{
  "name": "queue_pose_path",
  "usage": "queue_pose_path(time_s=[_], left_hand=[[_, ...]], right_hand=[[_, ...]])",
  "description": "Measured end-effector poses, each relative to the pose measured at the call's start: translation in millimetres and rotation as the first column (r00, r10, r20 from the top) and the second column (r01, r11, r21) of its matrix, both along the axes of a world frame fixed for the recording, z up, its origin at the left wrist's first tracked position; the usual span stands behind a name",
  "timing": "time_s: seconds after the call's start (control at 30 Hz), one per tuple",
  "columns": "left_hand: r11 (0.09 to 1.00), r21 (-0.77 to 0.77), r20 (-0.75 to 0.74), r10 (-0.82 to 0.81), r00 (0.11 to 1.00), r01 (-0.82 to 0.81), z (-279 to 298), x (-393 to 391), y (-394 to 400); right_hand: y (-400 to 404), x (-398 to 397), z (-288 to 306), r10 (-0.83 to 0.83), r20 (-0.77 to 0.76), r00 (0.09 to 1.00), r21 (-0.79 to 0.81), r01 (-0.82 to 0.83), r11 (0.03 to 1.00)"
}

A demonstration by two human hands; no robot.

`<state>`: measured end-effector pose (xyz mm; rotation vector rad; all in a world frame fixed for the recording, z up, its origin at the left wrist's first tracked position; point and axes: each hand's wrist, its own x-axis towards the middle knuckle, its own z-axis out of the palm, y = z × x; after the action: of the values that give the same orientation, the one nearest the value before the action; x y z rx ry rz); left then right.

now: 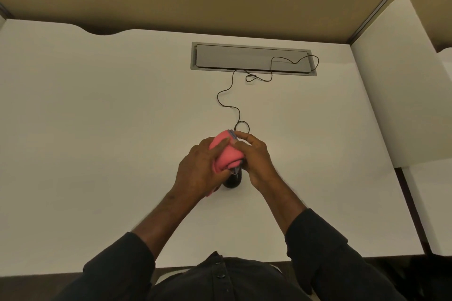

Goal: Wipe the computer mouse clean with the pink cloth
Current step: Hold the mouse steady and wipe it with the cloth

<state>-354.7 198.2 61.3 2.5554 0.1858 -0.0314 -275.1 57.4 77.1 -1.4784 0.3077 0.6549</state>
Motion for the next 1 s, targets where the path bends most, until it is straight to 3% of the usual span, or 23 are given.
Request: queue_pose_path(time_s=[0.1,0.2,0.27,0.33,0.43,0.53,0.73,1.0], left_hand=[[0.987,-0.139,0.007,0.077,0.997,-0.076,-3,1,6],[0.937,-0.301,-0.009,0.184,0.983,-0.179,-10,3,16],[0.924,-0.322,-0.02,0.209,0.978,-0.204,-17,3,24],[0.918,-0.332,-0.028,0.221,0.975,-0.217,-23,2,30],[0.923,-0.312,-0.043,0.223,0.974,-0.225,-29,1,34],[0.942,-0.266,-0.067,0.191,0.979,-0.203,-35,0,34],[0.967,-0.197,-0.134,0.139,0.981,-0.164,-49,-3,33],[0.973,-0.172,-0.154,0.127,0.98,-0.153,-55,-1,31]], right_hand=[[-6,8,1,0.054,-0.021,0.998,0.065,-0.052,0.997],[-15,14,-11,0.149,0.164,0.975,-0.096,-0.135,0.986],[-29,12,-27,0.289,0.426,0.857,-0.36,-0.133,0.923],[-46,6,-47,0.474,0.558,0.681,-0.544,-0.131,0.829],[-63,-5,-75,0.669,0.529,0.521,-0.674,-0.22,0.705],[-68,-13,-94,0.755,0.488,0.437,-0.724,-0.28,0.631],[-70,-15,-110,0.818,0.464,0.341,-0.776,-0.29,0.561],[-75,-13,-116,0.813,0.48,0.329,-0.759,-0.309,0.573]])
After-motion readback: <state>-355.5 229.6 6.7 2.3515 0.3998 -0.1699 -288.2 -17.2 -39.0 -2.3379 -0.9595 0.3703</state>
